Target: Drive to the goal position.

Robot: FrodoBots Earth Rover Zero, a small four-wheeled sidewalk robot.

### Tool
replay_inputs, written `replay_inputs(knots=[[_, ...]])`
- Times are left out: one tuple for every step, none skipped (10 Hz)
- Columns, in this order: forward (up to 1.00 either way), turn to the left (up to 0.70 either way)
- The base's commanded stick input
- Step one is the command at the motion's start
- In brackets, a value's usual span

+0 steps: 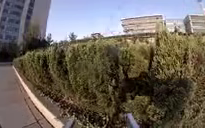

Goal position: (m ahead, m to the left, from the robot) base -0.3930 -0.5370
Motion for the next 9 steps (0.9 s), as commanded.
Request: replay_inputs(knots=[[0.0,-0.7],[0.0,-0.7],[0.0,-0.7],[0.0,-0.7],[0.0,-0.7],[0.0,-0.7],[0.0,-0.7],[0.0,-0.7],[0.0,-0.7]])
